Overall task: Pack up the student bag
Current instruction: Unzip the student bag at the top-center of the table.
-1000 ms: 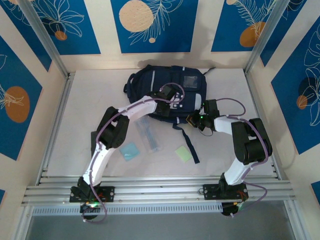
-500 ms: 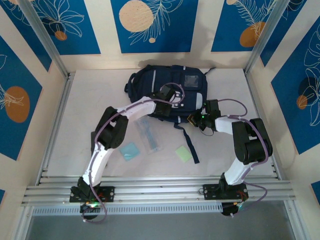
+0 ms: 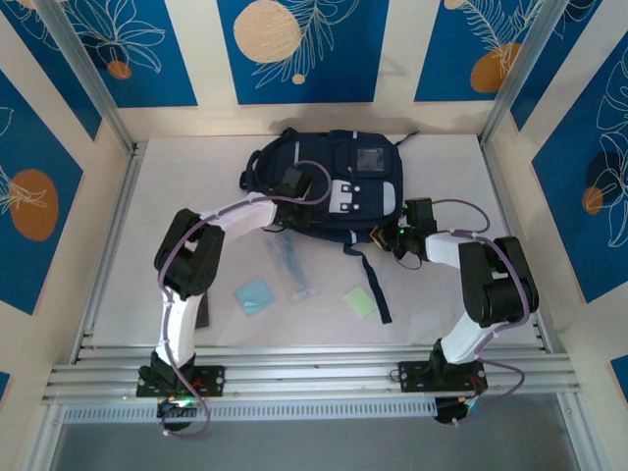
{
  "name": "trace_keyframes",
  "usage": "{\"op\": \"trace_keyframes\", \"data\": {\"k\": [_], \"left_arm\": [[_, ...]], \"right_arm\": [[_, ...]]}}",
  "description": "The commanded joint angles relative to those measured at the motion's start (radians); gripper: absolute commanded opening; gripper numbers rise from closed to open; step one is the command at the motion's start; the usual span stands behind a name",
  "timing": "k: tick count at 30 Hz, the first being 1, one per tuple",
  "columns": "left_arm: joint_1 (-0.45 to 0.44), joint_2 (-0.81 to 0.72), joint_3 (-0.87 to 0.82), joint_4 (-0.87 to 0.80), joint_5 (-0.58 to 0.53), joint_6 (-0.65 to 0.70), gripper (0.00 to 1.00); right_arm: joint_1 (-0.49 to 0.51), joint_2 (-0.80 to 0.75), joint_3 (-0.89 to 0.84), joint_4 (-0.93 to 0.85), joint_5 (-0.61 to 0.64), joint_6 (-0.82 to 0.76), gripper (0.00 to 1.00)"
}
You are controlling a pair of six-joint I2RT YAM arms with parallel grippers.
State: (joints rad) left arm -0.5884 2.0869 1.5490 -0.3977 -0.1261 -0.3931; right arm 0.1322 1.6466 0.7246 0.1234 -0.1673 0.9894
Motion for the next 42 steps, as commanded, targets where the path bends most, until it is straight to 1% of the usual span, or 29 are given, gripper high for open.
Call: {"op": "trace_keyframes", "data": {"k": [1,4,6,8,9,10,12,16,18,19,20,21,23,26,27,29,31,33,35,38,39,42], "left_arm": [[0.120,-0.057,-0.013,-0.035,-0.172,0.009,0.00],[0.145,-0.089,-0.017,-0.026,-0.139,0.026,0.00],[0.147,-0.112,-0.015,-0.030,-0.084,0.039,0.00],[0.145,-0.135,-0.023,-0.023,0.030,0.036,0.00],[0.144,-0.147,-0.035,-0.007,0.106,0.034,0.00],[0.141,-0.155,-0.044,0.001,0.143,0.029,0.00],[0.128,-0.162,-0.055,-0.002,0.170,0.037,0.00],[0.122,-0.159,-0.071,0.002,0.189,0.051,0.00],[0.119,-0.164,-0.079,0.022,0.235,0.047,0.00],[0.115,-0.168,-0.081,0.033,0.250,0.041,0.00],[0.108,-0.174,-0.080,0.044,0.265,0.034,0.00],[0.099,-0.176,-0.074,0.052,0.282,0.023,0.00],[0.081,-0.179,-0.059,0.064,0.307,-0.006,0.00],[0.052,-0.180,-0.035,0.101,0.340,-0.067,0.00],[0.041,-0.180,-0.030,0.117,0.347,-0.090,0.00],[0.022,-0.177,-0.019,0.150,0.357,-0.130,0.00],[0.002,-0.176,-0.017,0.185,0.361,-0.174,0.00],[-0.013,-0.179,-0.019,0.219,0.358,-0.207,0.00],[-0.027,-0.182,-0.028,0.254,0.363,-0.241,0.00],[-0.047,-0.195,-0.052,0.305,0.379,-0.281,0.00],[-0.051,-0.199,-0.059,0.311,0.378,-0.289,0.00],[-0.063,-0.220,-0.091,0.319,0.375,-0.298,0.00]], "right_arm": [[-0.076,-0.063,-0.032,-0.116,0.062,-0.013,0.00],[-0.112,-0.089,-0.015,-0.146,0.062,-0.044,0.00],[-0.133,-0.090,0.001,-0.157,0.047,-0.062,0.00],[-0.146,-0.082,0.024,-0.162,0.035,-0.083,0.00],[-0.149,-0.072,0.039,-0.163,0.021,-0.098,0.00],[-0.151,-0.062,0.055,-0.166,0.011,-0.111,0.00],[-0.153,-0.039,0.086,-0.164,-0.004,-0.149,0.00],[-0.174,0.005,0.163,-0.194,-0.016,-0.215,0.00],[-0.189,0.022,0.202,-0.222,-0.064,-0.228,0.00],[-0.193,0.020,0.213,-0.236,-0.077,-0.229,0.05],[-0.188,0.006,0.214,-0.247,-0.086,-0.227,0.16],[-0.181,-0.017,0.207,-0.256,-0.096,-0.223,0.30],[-0.157,-0.072,0.186,-0.288,-0.103,-0.213,0.53],[-0.095,-0.166,0.127,-0.313,-0.114,-0.163,0.73],[-0.070,-0.192,0.101,-0.312,-0.120,-0.137,0.77],[-0.026,-0.232,0.052,-0.282,-0.128,-0.071,0.82],[0.012,-0.260,0.007,-0.216,-0.153,0.001,0.85],[0.044,-0.262,-0.013,-0.157,-0.167,0.075,0.88],[0.080,-0.250,-0.013,-0.104,-0.164,0.126,0.89],[0.131,-0.212,-0.008,-0.030,-0.092,0.174,0.90],[0.141,-0.193,-0.016,0.021,-0.075,0.197,0.90],[0.150,-0.123,-0.029,0.149,0.002,0.264,0.90]]}}
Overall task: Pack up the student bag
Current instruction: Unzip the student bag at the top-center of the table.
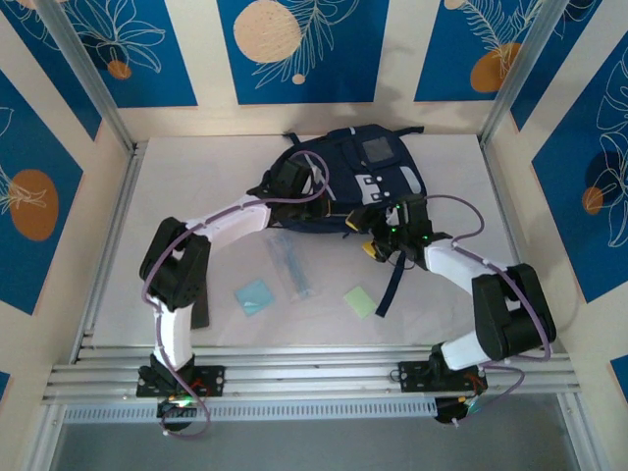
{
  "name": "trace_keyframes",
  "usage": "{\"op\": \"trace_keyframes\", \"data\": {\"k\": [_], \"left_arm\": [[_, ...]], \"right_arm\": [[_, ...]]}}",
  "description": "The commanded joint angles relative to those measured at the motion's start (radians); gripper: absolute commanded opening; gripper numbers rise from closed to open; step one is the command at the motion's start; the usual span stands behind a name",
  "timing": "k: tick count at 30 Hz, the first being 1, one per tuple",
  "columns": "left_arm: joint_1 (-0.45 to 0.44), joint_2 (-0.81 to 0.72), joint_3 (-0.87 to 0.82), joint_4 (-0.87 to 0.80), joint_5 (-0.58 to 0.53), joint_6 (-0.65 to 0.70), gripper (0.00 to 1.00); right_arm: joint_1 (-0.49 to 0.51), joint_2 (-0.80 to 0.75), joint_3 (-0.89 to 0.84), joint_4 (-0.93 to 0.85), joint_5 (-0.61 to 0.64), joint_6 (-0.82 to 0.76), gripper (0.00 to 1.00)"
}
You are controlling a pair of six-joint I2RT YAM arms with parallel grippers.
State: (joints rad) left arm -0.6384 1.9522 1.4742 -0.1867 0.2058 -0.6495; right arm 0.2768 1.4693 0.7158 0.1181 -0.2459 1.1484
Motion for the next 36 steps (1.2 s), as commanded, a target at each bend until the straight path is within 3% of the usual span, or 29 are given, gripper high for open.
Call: {"op": "trace_keyframes", "data": {"k": [1,5,8,9,12,14,16,17,21,24,26,27,29,30,36], "left_arm": [[-0.015,-0.092,-0.029,0.111,0.042,-0.042,0.00],[-0.015,-0.125,-0.096,0.128,0.030,-0.038,0.00],[-0.016,-0.144,-0.141,0.138,0.012,-0.028,0.00],[-0.015,-0.148,-0.152,0.140,0.005,-0.027,0.00],[-0.016,-0.148,-0.185,0.168,-0.006,-0.030,0.00],[-0.015,-0.147,-0.209,0.194,-0.030,-0.032,0.00],[-0.012,-0.143,-0.232,0.221,-0.068,-0.031,0.00],[-0.011,-0.140,-0.241,0.236,-0.083,-0.030,0.00],[-0.004,-0.137,-0.243,0.260,-0.104,-0.024,0.02],[-0.006,-0.137,-0.226,0.236,-0.099,-0.020,0.34],[-0.009,-0.129,-0.214,0.203,-0.097,-0.021,0.45],[-0.012,-0.123,-0.206,0.177,-0.100,-0.017,0.47],[-0.013,-0.113,-0.196,0.134,-0.121,-0.003,0.51],[-0.013,-0.113,-0.195,0.118,-0.141,0.006,0.53],[0.026,-0.137,-0.213,0.100,-0.195,-0.016,0.66]], "right_arm": [[0.005,0.079,-0.021,0.190,0.102,0.122,0.90],[0.009,0.193,0.001,0.287,0.199,0.196,0.88],[0.014,0.245,0.009,0.355,0.249,0.234,0.81],[0.020,0.256,0.022,0.335,0.276,0.238,0.74],[0.028,0.281,0.052,0.313,0.326,0.224,0.37],[0.032,0.293,0.060,0.315,0.343,0.213,0.17],[0.030,0.299,0.060,0.324,0.339,0.212,0.02],[0.029,0.300,0.057,0.332,0.334,0.208,0.00],[0.027,0.291,0.045,0.334,0.311,0.198,0.00],[0.030,0.290,0.040,0.343,0.286,0.187,0.00],[0.029,0.300,0.053,0.331,0.248,0.173,0.00],[0.028,0.304,0.065,0.316,0.222,0.157,0.01],[0.030,0.290,0.073,0.267,0.179,0.111,0.19],[0.033,0.267,0.072,0.236,0.166,0.078,0.23],[0.058,0.097,0.074,0.044,0.145,-0.168,0.25]]}}
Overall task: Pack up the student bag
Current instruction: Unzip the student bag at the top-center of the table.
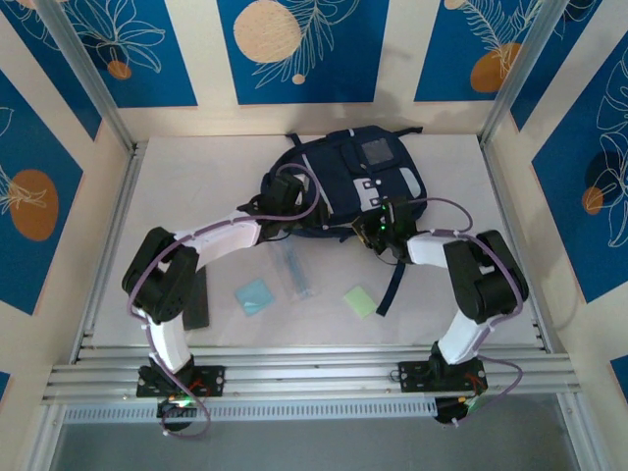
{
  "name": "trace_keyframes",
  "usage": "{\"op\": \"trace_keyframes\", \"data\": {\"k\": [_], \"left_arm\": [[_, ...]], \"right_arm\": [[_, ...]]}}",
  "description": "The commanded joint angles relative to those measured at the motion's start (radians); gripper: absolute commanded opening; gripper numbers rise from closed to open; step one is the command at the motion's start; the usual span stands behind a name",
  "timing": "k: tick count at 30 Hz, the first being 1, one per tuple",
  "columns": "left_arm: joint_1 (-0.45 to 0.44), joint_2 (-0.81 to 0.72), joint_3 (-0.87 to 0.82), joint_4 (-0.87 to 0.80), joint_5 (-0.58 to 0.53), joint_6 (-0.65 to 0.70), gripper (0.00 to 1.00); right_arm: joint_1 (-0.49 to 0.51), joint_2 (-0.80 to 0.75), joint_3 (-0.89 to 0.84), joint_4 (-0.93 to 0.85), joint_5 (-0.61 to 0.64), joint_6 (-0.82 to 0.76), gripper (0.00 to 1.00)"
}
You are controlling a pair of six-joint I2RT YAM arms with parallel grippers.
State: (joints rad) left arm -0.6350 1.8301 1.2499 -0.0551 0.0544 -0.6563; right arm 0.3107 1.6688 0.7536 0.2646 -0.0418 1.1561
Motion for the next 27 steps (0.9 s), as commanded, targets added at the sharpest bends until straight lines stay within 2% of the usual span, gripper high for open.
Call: {"op": "trace_keyframes", "data": {"k": [1,4,10,16,21,25,27], "left_arm": [[0.033,-0.017,0.008,-0.031,-0.047,-0.016,0.66],[0.075,-0.017,0.009,-0.026,-0.042,-0.034,0.68],[0.165,0.039,0.050,0.040,0.054,-0.040,0.76],[0.176,0.109,0.103,-0.002,0.089,0.012,0.76],[0.179,0.197,0.169,0.024,0.182,0.011,0.76],[0.173,0.243,0.214,0.053,0.231,-0.023,0.70],[0.172,0.251,0.221,0.069,0.236,-0.032,0.62]], "right_arm": [[0.030,-0.115,0.046,-0.124,-0.065,-0.215,0.25],[0.053,-0.108,0.108,-0.161,-0.114,-0.323,0.26],[0.107,-0.003,0.256,-0.198,-0.179,-0.429,0.39],[0.110,0.017,0.278,-0.258,-0.136,-0.434,0.37],[0.133,0.033,0.260,-0.180,-0.173,-0.457,0.49],[0.148,0.086,0.286,-0.179,-0.157,-0.468,0.50],[0.145,0.105,0.288,-0.172,-0.162,-0.453,0.50]]}}
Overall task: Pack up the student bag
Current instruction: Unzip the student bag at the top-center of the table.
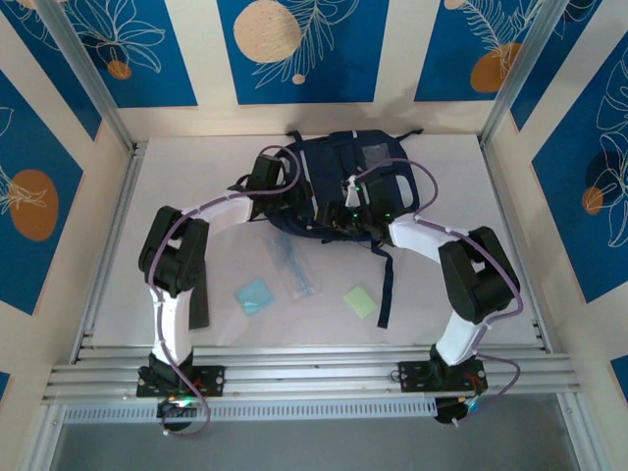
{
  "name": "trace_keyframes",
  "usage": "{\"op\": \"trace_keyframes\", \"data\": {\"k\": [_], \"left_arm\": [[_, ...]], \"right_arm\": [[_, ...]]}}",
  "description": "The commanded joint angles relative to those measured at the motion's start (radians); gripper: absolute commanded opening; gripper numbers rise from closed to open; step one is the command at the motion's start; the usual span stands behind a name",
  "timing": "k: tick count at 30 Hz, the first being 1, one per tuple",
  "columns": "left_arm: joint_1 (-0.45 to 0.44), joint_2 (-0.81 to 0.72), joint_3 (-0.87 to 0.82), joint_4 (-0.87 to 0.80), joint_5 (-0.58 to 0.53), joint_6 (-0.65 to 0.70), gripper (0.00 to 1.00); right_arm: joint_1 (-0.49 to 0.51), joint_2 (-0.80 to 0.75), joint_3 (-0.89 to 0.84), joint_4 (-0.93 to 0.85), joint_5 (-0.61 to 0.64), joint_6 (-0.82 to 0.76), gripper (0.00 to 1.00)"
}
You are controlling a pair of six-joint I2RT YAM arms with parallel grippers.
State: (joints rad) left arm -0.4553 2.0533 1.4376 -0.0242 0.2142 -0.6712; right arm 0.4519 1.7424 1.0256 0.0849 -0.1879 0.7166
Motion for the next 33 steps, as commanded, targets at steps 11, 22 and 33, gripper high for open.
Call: {"op": "trace_keyframes", "data": {"k": [11,22,33], "left_arm": [[-0.050,-0.019,-0.015,0.114,0.182,-0.166,0.00],[-0.094,-0.057,0.004,0.132,0.214,-0.249,0.00],[-0.102,-0.058,0.027,0.121,0.208,-0.255,0.00]], "right_arm": [[0.005,0.002,-0.018,0.007,0.027,-0.084,0.49],[0.015,0.043,0.023,0.010,0.235,-0.197,0.54],[0.052,0.116,0.040,0.023,0.322,-0.190,0.60]]}}
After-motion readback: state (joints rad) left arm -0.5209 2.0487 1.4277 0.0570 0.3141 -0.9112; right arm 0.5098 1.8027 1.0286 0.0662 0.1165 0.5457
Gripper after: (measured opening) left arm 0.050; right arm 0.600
